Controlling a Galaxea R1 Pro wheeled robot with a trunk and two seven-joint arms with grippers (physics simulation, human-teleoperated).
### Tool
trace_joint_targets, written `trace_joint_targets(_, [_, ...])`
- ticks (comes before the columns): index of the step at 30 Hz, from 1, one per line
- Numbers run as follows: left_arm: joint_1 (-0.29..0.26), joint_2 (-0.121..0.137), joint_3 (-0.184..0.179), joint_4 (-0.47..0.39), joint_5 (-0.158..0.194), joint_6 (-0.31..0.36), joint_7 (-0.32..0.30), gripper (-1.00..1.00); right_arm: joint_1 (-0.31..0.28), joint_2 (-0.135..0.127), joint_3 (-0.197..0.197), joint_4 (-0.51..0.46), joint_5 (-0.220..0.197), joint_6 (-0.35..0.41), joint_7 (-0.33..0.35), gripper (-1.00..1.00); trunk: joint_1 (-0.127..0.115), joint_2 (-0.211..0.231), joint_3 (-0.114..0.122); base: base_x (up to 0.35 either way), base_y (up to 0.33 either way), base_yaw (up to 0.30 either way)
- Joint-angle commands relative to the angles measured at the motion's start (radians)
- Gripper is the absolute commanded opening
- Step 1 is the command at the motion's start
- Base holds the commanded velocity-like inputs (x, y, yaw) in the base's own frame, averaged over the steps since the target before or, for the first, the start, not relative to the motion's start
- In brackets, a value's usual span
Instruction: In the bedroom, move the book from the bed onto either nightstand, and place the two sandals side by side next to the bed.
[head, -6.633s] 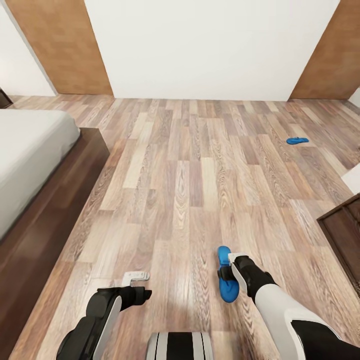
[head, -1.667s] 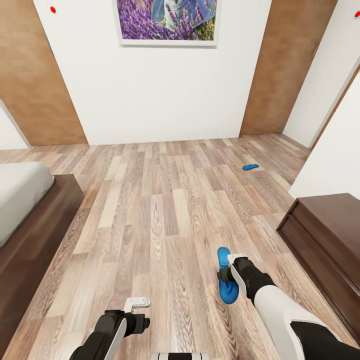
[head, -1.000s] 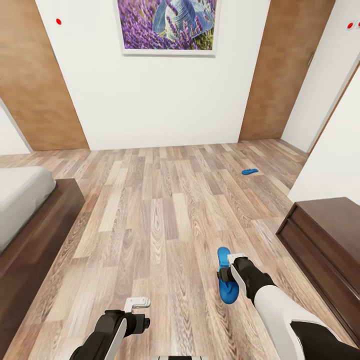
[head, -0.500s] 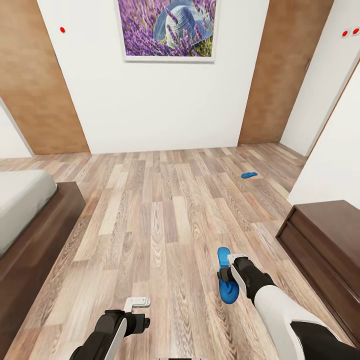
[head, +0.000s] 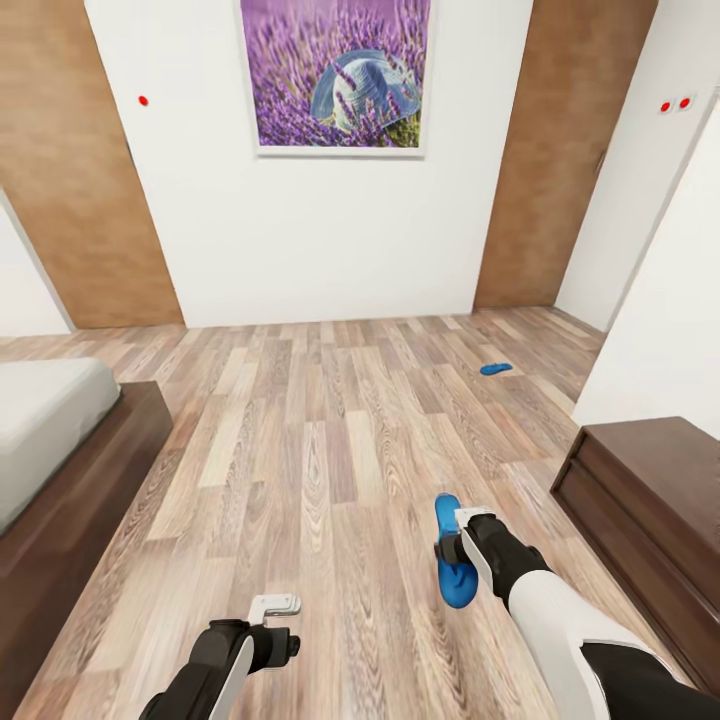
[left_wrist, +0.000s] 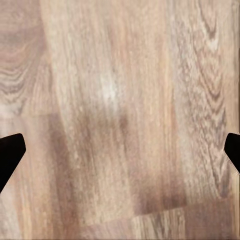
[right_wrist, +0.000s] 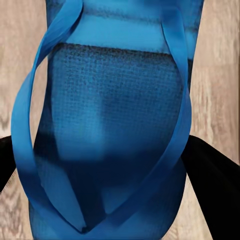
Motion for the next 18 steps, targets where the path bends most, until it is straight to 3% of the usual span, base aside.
trace_joint_targets(1, [0.000,0.000,-0.001,-0.001,0.010,0.004,0.008,1.00,0.000,0.001,-0.009,-0.001,0.008,0.004,0.000,-1.00,-0.001,0.000,0.005,0.000,0.000,0.000])
trace_joint_targets(18, [-0.001,0.000,-0.002,0.004,0.010,0.004,0.008,1.00,0.000,0.001,-0.008,-0.001,0.008,0.004,0.001,-1.00,-0.008,0.004,0.087,0.000,0.000,0.000])
